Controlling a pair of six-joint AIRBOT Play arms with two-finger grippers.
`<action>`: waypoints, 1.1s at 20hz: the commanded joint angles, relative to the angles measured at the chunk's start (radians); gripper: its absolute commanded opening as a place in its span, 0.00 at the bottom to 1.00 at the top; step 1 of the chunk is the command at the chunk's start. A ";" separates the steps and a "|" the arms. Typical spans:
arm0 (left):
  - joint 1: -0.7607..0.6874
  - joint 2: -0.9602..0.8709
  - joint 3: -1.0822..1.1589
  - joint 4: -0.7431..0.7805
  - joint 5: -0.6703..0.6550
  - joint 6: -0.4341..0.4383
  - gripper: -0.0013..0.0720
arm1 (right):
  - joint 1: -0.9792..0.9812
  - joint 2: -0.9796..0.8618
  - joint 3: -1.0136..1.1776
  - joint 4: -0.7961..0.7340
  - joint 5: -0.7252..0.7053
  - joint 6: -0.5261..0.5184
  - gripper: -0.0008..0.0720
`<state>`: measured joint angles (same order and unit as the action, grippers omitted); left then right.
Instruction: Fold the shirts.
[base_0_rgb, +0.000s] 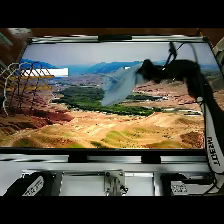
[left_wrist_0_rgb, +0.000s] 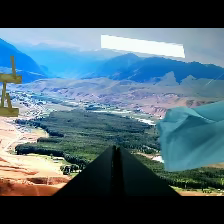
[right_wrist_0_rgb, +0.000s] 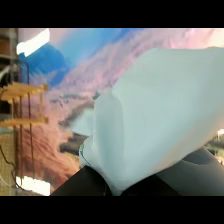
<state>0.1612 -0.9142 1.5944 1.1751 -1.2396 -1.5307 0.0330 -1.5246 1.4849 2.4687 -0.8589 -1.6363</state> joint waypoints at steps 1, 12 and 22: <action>0.001 0.000 0.000 0.000 0.000 0.000 0.05 | -0.116 0.002 0.148 0.009 -0.062 0.048 0.07; 0.000 0.000 0.000 -0.001 0.000 0.000 0.05 | -0.300 0.000 0.190 0.001 -0.091 0.014 0.07; 0.000 0.000 0.000 0.000 -0.005 0.000 0.05 | -0.306 0.000 0.190 -0.014 0.209 -0.189 0.07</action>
<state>0.1612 -0.9142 1.5944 1.1748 -1.2419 -1.5311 -0.2661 -1.5242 1.6733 2.4702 -0.7319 -1.7351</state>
